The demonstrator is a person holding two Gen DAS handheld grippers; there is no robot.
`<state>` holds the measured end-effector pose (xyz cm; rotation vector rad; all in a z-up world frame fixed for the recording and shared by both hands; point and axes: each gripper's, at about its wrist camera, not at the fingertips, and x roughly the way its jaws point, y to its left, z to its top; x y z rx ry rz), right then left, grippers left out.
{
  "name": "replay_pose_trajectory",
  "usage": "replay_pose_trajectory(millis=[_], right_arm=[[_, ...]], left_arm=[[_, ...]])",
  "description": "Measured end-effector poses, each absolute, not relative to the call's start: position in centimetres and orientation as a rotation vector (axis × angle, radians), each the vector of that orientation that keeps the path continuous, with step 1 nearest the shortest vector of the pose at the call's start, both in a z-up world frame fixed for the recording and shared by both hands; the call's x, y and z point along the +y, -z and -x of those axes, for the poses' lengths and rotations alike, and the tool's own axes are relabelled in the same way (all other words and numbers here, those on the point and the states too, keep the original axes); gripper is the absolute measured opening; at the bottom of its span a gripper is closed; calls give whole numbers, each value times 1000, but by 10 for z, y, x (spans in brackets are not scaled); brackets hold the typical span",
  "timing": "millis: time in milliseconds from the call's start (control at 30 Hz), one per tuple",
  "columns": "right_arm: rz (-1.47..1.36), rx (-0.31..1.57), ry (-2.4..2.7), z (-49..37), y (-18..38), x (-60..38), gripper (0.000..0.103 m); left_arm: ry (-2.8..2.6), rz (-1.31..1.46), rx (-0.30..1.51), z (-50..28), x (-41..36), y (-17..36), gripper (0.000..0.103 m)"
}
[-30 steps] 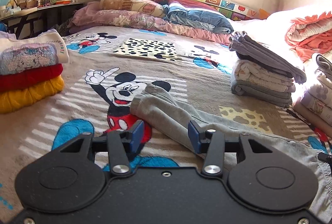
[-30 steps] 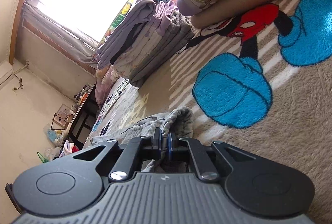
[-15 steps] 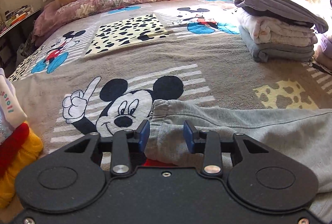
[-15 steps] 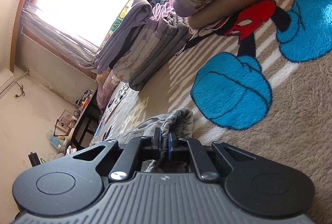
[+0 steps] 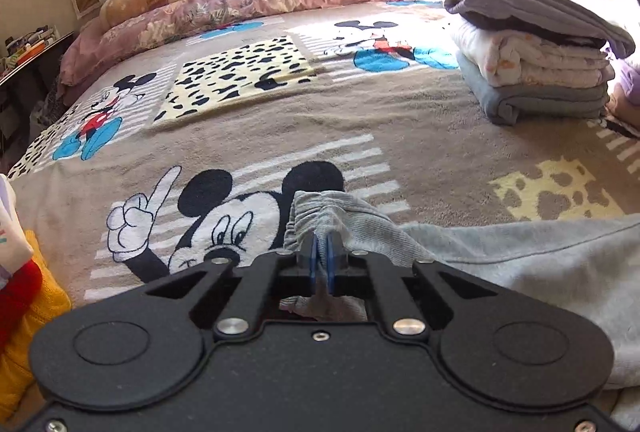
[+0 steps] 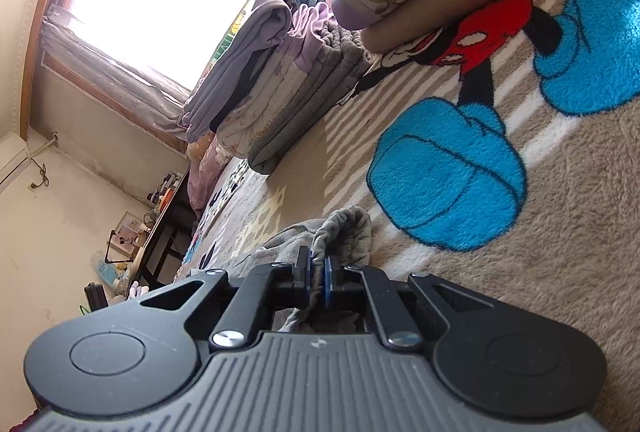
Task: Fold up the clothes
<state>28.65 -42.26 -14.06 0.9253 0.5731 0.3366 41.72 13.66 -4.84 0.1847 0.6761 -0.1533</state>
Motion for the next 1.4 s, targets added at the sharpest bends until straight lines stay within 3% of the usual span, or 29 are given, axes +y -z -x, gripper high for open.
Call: replay_pose_trajectory(millis=[167,267,367,633,733,767,833,867,933,1100,1233,1333,1400], right_arm=[[-917,535,-318,-282,138,-423,8],[-926,547,-296,-283,141,-424,8],[-930,561,-289,-285,143,-424,8],[-926,566,-293,-287,143,-423,8],[-931,568,-295,-287,143,-424,8],[-931,568,-295,-287,143,-424,8],[-931,570,-294,-288,144,-424,8],[-930,569,-294,-288,144,-424,8],[-927,567,-294,-287,143,-424,8],[-904,534,-288,-282,139,-422,8],[-900,532,-276,-282,139,-422,8],[-905,543,-268,-284,142,-422,8],[-908,549,-267,-285,143,-422,8]], left_arm=[[123,-80,593,-424,139,35,3],[87,-102,688,-441,137,57,5],[71,-147,737,-442,134,71,14],[142,-221,717,-448,117,56,15],[132,-262,776,-462,114,72,28],[124,-259,787,-464,115,77,29],[114,-234,798,-469,117,85,24],[116,-226,784,-467,118,84,7],[119,-203,751,-463,120,82,1],[83,14,569,-450,139,56,0],[68,-45,636,-466,130,72,2],[54,-129,723,-477,122,85,8],[42,-57,715,-472,135,73,30]])
